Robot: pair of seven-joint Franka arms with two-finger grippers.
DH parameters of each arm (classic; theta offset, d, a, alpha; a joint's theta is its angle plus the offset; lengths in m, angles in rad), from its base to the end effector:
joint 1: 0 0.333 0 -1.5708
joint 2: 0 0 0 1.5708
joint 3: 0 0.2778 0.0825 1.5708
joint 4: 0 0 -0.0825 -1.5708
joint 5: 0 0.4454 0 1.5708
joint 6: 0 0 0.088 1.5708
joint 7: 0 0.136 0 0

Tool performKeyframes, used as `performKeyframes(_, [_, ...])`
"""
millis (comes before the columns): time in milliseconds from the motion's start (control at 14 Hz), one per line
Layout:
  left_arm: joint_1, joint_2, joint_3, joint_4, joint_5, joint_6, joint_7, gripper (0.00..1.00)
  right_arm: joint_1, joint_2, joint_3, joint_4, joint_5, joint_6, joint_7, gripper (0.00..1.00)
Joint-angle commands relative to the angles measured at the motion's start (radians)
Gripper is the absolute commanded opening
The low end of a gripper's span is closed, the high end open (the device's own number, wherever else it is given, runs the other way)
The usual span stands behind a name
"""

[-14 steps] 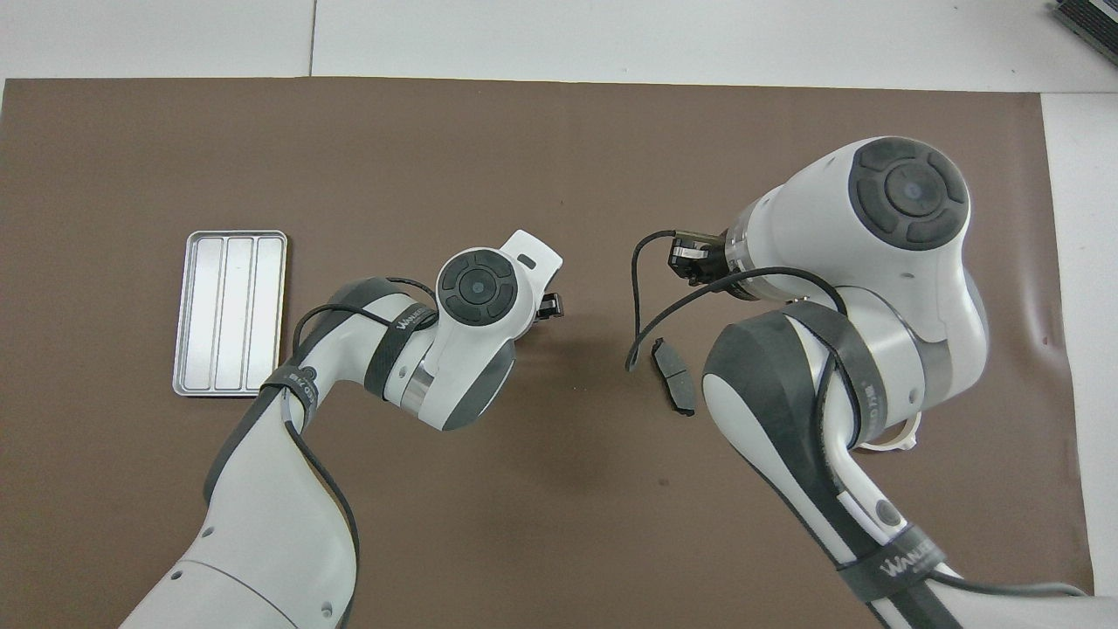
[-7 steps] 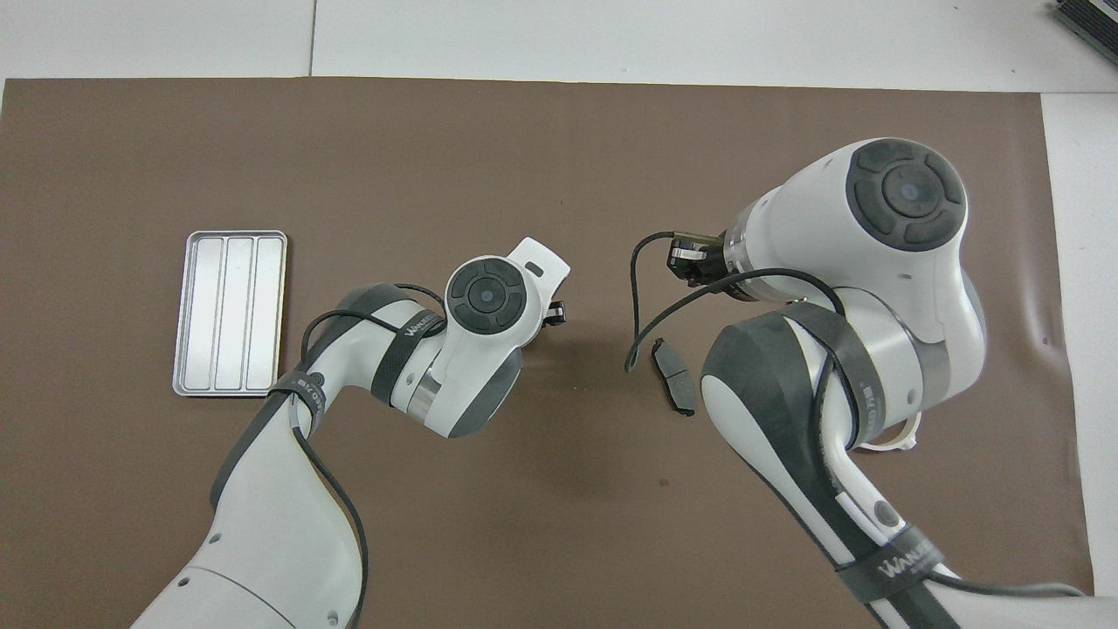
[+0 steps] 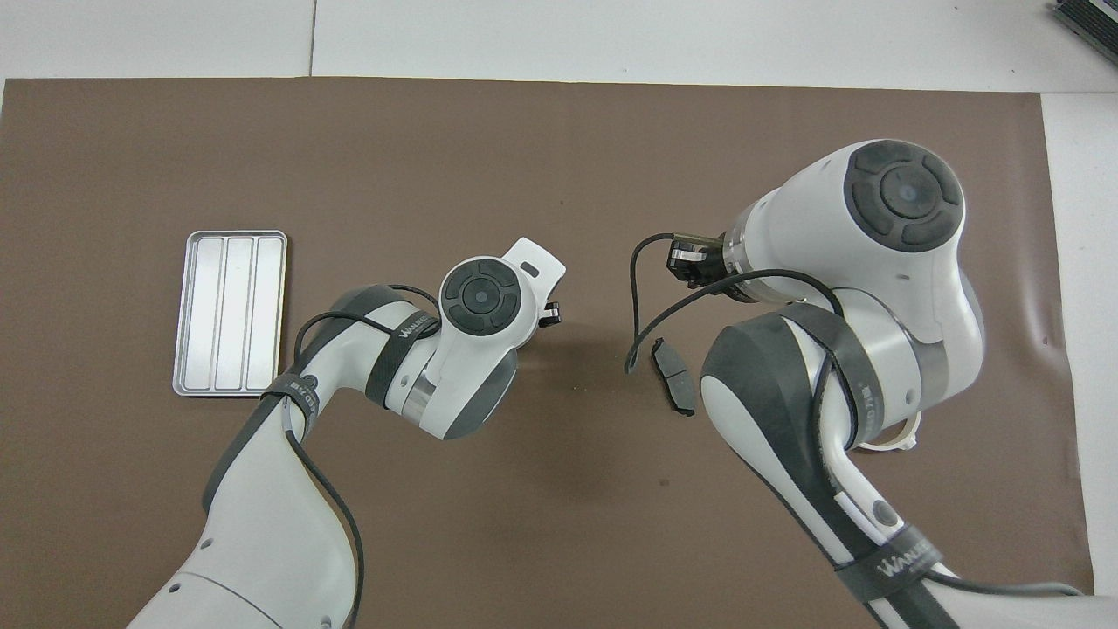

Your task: Pick bearing gear from pile to tray

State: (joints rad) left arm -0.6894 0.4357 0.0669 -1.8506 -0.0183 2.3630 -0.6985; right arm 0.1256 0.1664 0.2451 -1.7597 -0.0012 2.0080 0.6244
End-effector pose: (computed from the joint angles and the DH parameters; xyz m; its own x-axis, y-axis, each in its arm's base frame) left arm 0.5525 -0.3975 0.1919 0.9942 0.0823 0.0688 0.0797 -0.9961 0.0390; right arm 0.6282 0.2392 0.3906 0.9653 -0.2570 0.0474 -0.2526 -0.9641 -0.0823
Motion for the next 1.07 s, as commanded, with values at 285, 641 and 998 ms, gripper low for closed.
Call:
performKeyframes(285, [0.001,-0.018,0.008,-0.024,-0.006,0.013,-0.001,0.1,-0.012,-0.007,0.017,-0.018,-0.004,0.026,0.026,0.0])
performKeyframes(641, [0.187,-0.008,0.011,0.105,-0.011,-0.071,0.15,0.09,-0.011,0.022,0.098,-0.067,0.0,0.135,0.151,0.0])
performKeyframes(998, [0.454,-0.04,0.005,0.09,-0.026,-0.145,0.58,0.1,0.028,0.125,0.154,-0.081,-0.046,0.303,0.293,0.0])
